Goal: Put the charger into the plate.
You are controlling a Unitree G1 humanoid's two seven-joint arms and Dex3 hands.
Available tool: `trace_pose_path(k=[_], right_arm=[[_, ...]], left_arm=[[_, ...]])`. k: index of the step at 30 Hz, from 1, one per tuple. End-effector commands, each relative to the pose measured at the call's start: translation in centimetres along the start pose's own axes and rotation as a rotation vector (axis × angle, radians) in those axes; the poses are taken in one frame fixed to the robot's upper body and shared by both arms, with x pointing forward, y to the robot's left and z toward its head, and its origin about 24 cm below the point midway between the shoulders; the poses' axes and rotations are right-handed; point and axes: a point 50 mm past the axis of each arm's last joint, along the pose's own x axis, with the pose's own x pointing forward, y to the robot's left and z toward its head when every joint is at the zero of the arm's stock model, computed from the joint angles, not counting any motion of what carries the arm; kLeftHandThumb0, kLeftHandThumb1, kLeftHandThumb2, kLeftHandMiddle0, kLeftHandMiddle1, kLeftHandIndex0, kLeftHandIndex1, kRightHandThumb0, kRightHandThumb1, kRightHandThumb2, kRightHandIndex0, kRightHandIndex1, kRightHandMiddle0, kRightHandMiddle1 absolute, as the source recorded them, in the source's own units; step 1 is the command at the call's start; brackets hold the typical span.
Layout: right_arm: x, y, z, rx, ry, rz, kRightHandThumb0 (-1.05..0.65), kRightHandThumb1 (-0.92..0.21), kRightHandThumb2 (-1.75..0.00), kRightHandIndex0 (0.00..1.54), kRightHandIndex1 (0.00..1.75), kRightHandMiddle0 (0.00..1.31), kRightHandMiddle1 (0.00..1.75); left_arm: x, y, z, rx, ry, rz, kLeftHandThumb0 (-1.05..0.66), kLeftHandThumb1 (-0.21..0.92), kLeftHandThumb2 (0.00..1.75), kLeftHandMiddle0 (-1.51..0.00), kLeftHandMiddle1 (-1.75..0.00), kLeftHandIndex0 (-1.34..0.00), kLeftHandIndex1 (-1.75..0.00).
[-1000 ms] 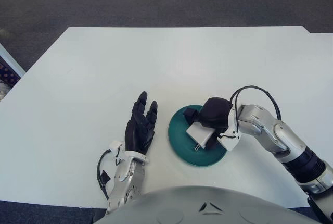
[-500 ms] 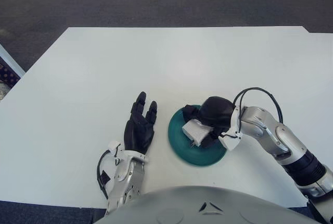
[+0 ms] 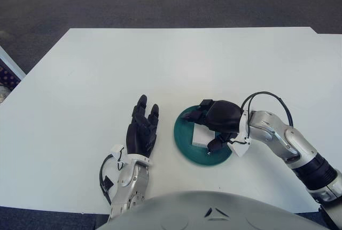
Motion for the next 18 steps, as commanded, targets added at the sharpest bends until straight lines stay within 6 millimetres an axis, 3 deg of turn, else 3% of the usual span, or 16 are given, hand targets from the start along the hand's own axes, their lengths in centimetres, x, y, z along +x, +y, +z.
trace_pose_path(k=[1, 18], right_arm=[[0.04, 0.21, -0.55, 0.024, 0.016, -0.050, -1.05, -0.92, -1.01, 0.00, 0.00, 0.00, 0.00], [0.80, 1.06, -1.38, 0.055, 0.033, -0.133, -1.05, -0.92, -0.98, 0.00, 0.00, 0.00, 0.00]], left_arm=[[-0.05, -0.03, -1.78, -0.035, 0.077, 0.093, -0.82, 0.92, 1.03, -0.13, 0.00, 0.00, -0.34], [0.74, 0.89, -1.95, 0.002, 0.075, 0.062, -0.81, 0.92, 1.02, -0.16, -0.01, 0.00, -0.37]])
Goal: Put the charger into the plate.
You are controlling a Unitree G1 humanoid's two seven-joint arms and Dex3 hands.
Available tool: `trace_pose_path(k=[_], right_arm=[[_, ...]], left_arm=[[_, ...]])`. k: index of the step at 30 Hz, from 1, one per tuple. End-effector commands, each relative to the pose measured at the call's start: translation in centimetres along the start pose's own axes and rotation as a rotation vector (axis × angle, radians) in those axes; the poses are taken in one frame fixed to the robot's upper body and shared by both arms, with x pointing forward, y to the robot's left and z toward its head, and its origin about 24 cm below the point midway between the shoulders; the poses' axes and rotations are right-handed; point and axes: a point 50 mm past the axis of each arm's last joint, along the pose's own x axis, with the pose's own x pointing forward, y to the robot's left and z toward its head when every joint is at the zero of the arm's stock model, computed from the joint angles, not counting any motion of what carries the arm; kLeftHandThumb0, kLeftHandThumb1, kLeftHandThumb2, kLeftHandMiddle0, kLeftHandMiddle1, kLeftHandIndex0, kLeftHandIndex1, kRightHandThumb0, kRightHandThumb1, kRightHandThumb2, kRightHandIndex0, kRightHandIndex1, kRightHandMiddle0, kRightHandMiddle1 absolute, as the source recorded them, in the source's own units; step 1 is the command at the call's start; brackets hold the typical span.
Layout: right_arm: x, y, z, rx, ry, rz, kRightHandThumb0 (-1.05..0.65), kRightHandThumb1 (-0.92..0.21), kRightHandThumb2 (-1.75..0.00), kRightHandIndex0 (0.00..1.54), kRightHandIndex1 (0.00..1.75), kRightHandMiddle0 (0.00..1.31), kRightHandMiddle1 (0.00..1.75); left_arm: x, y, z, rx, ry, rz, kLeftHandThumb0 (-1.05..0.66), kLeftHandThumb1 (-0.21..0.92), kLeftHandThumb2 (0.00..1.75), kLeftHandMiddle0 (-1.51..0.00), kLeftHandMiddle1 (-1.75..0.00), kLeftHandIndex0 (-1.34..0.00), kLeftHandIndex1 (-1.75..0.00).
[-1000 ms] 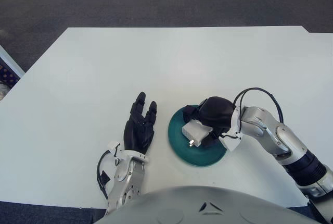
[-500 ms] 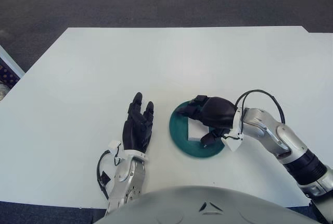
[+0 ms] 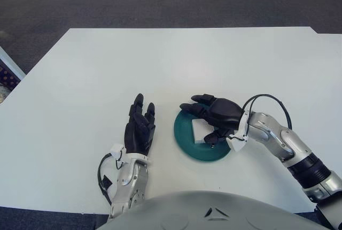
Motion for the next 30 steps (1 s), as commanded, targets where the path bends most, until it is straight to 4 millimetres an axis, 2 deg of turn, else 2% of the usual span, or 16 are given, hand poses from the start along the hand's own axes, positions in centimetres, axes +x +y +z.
trace_pose_path(k=[1, 6, 12, 17, 23, 26, 28, 30], right_arm=[[0.2, -0.2, -0.3, 0.001, 0.009, -0.024, -1.05, -0.92, -0.98, 0.00, 0.00, 0.00, 0.00], [0.3, -0.4, -0.6, 0.030, 0.025, -0.063, -1.05, -0.92, -0.99, 0.00, 0.00, 0.00, 0.00], [0.0, -1.6, -2.1, 0.115, 0.081, -0.178, -1.05, -0.92, -0.96, 0.00, 0.00, 0.00, 0.00], [0.0, -1.8, -2.9, 0.383, 0.151, -0.331, -1.05, -0.92, -0.93, 0.00, 0.00, 0.00, 0.00], [-0.7, -2.4, -4.4, 0.597, 0.194, -0.450, -1.05, -0.92, -0.92, 0.02, 0.01, 0.00, 0.00], [-0.8, -2.8, -5.4, 0.747, 0.227, -0.570, -1.05, -0.92, -0.94, 0.03, 0.01, 0.03, 0.02], [-0.8, -2.5, -6.1, 0.809, 0.250, -0.625, -1.05, -0.92, -0.95, 0.03, 0.01, 0.06, 0.03], [-1.0, -1.6, -7.7, 0.881, 0.295, -0.720, -1.05, -0.92, -0.96, 0.03, 0.01, 0.08, 0.05]], left_arm=[[0.2, 0.1, -1.5, -0.044, 0.068, 0.048, -0.81, 0.92, 1.02, -0.16, -0.01, 0.00, -0.37], [0.5, 0.4, -1.6, -0.001, 0.068, 0.045, -0.80, 0.92, 1.01, -0.16, -0.01, 0.00, -0.36], [0.8, 0.8, -2.1, 0.048, 0.077, 0.049, -0.78, 0.92, 1.00, -0.14, 0.00, 0.00, -0.35], [1.2, 1.0, -2.1, 0.067, 0.058, 0.020, -0.80, 0.92, 1.02, -0.14, 0.00, 0.00, -0.34], [2.0, 1.2, -2.0, 0.103, 0.014, -0.034, -0.84, 0.92, 1.02, -0.14, 0.00, 0.00, -0.32], [2.6, 1.2, -1.9, 0.142, -0.014, -0.091, -0.87, 0.92, 1.01, -0.13, 0.00, 0.00, -0.30], [3.1, 1.3, -1.9, 0.154, -0.026, -0.112, -0.89, 0.92, 1.01, -0.12, 0.00, 0.00, -0.28], [3.6, 1.3, -2.0, 0.163, -0.042, -0.136, -0.90, 0.92, 1.01, -0.10, 0.00, 0.00, -0.26]])
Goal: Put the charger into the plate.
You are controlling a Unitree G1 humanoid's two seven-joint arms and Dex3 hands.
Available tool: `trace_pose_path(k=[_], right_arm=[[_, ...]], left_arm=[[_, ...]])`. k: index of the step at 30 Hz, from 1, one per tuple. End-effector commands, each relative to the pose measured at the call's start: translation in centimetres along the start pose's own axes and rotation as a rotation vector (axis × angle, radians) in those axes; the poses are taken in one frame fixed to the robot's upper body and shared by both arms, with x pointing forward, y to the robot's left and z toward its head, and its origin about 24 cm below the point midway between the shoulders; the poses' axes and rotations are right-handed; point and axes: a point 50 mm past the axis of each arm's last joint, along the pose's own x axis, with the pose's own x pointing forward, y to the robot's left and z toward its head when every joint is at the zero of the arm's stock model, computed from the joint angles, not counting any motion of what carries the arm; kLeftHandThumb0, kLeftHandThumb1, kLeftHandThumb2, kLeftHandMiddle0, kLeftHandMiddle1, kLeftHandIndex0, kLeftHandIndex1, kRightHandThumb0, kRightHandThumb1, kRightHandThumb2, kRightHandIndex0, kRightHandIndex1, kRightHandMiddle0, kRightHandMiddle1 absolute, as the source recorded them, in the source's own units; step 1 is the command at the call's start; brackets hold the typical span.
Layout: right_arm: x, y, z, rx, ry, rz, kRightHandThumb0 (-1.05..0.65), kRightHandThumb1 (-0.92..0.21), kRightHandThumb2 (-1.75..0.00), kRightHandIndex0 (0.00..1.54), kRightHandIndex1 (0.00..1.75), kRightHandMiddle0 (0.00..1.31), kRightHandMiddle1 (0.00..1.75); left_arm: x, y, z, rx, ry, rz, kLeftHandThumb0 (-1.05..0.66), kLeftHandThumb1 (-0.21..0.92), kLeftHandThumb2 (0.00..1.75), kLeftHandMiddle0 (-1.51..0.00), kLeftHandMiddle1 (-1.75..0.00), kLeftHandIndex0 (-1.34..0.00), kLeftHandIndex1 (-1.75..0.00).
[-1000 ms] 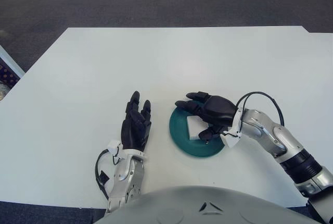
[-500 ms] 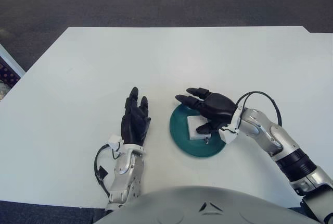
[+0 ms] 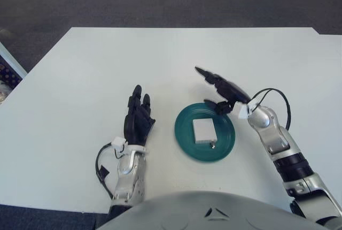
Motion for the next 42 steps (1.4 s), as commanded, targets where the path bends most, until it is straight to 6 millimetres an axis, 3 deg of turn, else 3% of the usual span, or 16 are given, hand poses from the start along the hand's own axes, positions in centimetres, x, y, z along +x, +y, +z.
trace_pose_path(k=[1, 7, 9, 12, 14, 27, 34, 42], right_arm=[[0.0, -1.1, -2.8, 0.160, 0.069, -0.182, -1.05, -0.92, -0.97, 0.03, 0.01, 0.09, 0.05], [0.1, -0.9, -4.9, 0.439, 0.087, -0.363, -1.05, -0.92, -0.99, 0.03, 0.01, 0.14, 0.09], [-0.7, -0.4, -6.3, 0.514, 0.129, -0.407, -1.04, -0.92, -1.00, 0.06, 0.00, 0.07, 0.27], [-2.1, 0.4, -8.3, 0.622, 0.193, -0.470, -1.00, -0.92, -1.01, 0.09, 0.01, 0.02, 0.41], [-1.9, 0.5, -8.8, 0.669, 0.211, -0.495, -0.98, -0.92, -1.02, 0.10, 0.01, 0.01, 0.44], [-1.1, 2.0, -10.1, 0.715, 0.265, -0.482, -0.91, -0.92, -1.00, 0.14, 0.02, 0.00, 0.46], [-1.0, 1.8, -10.5, 0.714, 0.271, -0.478, -0.91, -0.92, -1.00, 0.14, 0.01, 0.00, 0.44], [-1.1, 2.1, -10.3, 0.725, 0.258, -0.495, -0.91, -0.92, -0.99, 0.16, 0.01, 0.00, 0.43]], left_arm=[[0.1, 0.5, -1.6, 0.021, 0.047, -0.024, -0.90, 0.92, 1.01, -0.10, 0.00, 0.00, -0.25], [1.4, 0.7, -2.0, 0.003, 0.043, -0.045, -0.95, 0.92, 1.03, -0.07, 0.00, 0.00, -0.20], [1.9, 0.9, -2.1, 0.004, 0.048, -0.047, -0.96, 0.92, 1.04, -0.07, 0.00, 0.00, -0.19], [2.6, 1.2, -2.0, 0.015, 0.046, -0.055, -0.97, 0.92, 1.06, -0.05, 0.00, 0.00, -0.18], [3.1, 1.4, -1.9, 0.031, 0.037, -0.067, -0.97, 0.92, 1.07, -0.05, 0.00, 0.00, -0.18], [5.2, 2.3, -1.9, 0.069, 0.029, -0.106, -0.96, 0.92, 1.10, -0.02, 0.00, 0.00, -0.17], [5.6, 2.2, -1.8, 0.050, 0.019, -0.105, -0.95, 0.92, 1.10, -0.02, 0.00, 0.00, -0.19], [4.8, 3.0, -1.3, 0.010, 0.014, -0.069, -0.95, 0.92, 1.08, -0.02, 0.00, 0.00, -0.21]])
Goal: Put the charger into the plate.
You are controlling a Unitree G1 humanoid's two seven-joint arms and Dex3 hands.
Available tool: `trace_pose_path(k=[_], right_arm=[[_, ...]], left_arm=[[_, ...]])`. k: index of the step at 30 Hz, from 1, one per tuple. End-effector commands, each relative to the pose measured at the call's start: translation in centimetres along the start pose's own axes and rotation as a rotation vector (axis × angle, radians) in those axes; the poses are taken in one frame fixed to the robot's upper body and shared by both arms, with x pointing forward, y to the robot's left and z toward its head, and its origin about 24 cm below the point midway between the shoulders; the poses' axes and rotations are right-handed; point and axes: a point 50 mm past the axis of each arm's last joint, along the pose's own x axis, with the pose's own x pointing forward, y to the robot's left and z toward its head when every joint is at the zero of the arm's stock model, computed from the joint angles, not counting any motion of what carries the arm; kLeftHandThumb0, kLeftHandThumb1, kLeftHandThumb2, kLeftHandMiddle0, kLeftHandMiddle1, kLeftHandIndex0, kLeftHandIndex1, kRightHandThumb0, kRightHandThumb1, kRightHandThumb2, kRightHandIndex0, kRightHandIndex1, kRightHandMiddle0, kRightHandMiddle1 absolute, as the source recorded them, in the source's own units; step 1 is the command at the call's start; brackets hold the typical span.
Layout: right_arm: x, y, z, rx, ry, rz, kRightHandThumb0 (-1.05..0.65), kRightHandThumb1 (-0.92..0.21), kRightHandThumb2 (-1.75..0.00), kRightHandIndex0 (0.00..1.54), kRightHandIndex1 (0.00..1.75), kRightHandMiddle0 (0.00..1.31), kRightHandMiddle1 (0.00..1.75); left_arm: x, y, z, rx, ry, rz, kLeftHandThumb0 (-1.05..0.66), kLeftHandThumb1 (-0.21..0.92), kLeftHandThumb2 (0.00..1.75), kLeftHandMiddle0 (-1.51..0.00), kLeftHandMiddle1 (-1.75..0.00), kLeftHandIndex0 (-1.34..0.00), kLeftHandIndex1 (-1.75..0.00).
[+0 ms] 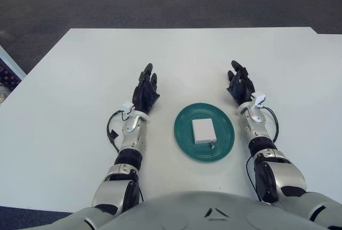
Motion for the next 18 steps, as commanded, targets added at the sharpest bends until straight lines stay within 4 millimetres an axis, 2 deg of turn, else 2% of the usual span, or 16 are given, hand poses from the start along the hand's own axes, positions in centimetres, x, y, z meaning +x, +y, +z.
trace_pose_path(k=[1, 4, 9, 18], right_arm=[[-1.3, -0.1, -1.7, 0.027, 0.070, -0.027, -0.91, -0.92, -0.99, 0.16, 0.01, 0.00, 0.43], [-1.5, 0.1, -1.6, 0.029, 0.056, -0.027, -0.90, -0.92, -0.99, 0.15, 0.01, 0.00, 0.42], [-2.7, 0.7, -1.5, 0.025, 0.014, -0.029, -0.90, -0.92, -0.99, 0.12, 0.00, 0.00, 0.40], [-5.8, 1.6, -1.5, 0.008, -0.038, -0.009, -0.91, -0.92, -0.97, 0.10, 0.00, 0.00, 0.36]], left_arm=[[-2.8, 1.3, -1.6, -0.044, 0.100, 0.075, -0.94, 0.92, 1.07, -0.02, 0.00, 0.00, -0.21], [-3.2, 1.1, -1.2, -0.051, 0.092, 0.075, -0.93, 0.92, 1.06, -0.02, 0.00, 0.00, -0.21], [-5.4, -0.7, 0.1, -0.032, 0.052, 0.059, -0.92, 0.92, 1.05, -0.03, 0.00, 0.00, -0.22], [-8.3, -1.4, 0.5, -0.059, 0.030, 0.072, -0.93, 0.92, 1.05, -0.05, -0.01, 0.00, -0.23]])
